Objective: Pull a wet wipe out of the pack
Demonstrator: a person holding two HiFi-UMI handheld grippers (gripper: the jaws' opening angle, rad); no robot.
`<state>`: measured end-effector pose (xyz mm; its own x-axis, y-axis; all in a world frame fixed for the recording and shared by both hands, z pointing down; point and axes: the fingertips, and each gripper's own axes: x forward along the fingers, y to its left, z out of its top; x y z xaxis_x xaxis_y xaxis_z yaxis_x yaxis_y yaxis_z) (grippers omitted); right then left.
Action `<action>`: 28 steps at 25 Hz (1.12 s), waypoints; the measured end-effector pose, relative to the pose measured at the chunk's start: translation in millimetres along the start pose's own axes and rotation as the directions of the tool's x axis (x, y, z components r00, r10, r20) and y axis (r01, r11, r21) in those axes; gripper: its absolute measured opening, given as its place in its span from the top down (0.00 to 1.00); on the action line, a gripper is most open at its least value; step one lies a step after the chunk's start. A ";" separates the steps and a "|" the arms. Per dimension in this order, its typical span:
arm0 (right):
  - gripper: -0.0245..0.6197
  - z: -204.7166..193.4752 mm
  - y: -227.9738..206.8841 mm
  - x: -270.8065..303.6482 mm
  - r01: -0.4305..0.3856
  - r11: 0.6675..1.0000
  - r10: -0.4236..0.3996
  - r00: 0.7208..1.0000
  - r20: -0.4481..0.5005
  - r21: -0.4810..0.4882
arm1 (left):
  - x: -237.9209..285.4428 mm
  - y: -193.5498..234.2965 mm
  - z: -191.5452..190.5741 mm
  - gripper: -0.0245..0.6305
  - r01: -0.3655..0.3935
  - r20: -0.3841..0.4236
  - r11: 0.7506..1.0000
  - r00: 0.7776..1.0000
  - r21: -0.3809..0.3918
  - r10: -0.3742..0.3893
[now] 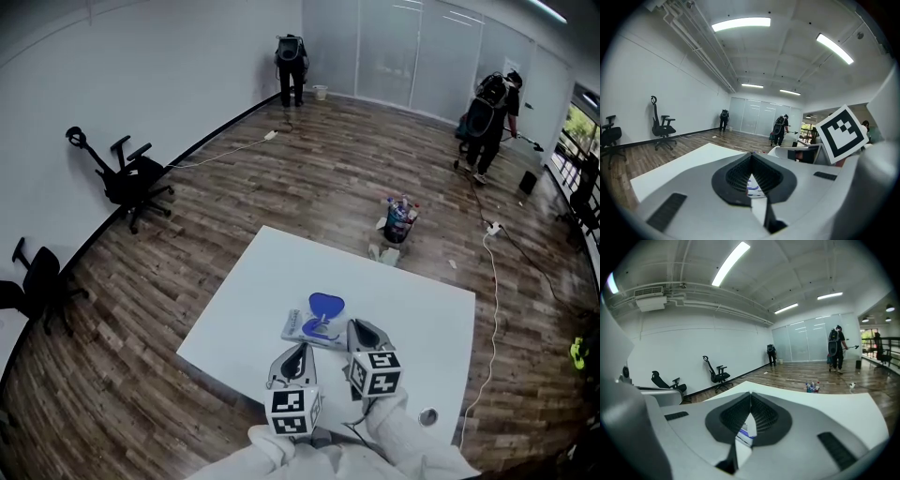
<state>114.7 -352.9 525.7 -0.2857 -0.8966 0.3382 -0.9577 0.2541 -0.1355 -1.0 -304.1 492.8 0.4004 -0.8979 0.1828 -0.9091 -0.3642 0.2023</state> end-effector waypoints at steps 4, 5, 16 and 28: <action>0.94 -0.1 -5.6 -10.7 0.012 1.000 -0.013 1.000 0.014 0.015 | 1.6 -9.2 0.8 0.96 0.021 0.006 1.000 1.000 0.007 -0.021; 0.94 0.1 -7.0 -13.5 0.015 1.000 -0.016 1.000 0.017 0.019 | 2.0 -11.4 0.9 0.96 0.026 0.006 1.000 1.000 0.009 -0.026; 0.94 -5.7 -20.5 -50.7 0.055 0.995 -0.060 0.997 0.046 0.086 | 6.6 -32.9 -0.7 0.96 0.084 -0.010 0.996 0.996 0.038 -0.084; 0.94 -36.2 -27.4 -75.4 0.082 0.992 -0.083 0.996 0.014 0.096 | 6.2 -54.8 -24.2 0.96 0.127 -0.063 0.990 0.990 0.063 -0.123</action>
<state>161.2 -279.2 537.6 -0.2044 -0.9196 0.3354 -0.9699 0.1439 -0.1964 54.1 -283.8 506.1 0.5155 -0.8290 0.2170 -0.8564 -0.4898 0.1633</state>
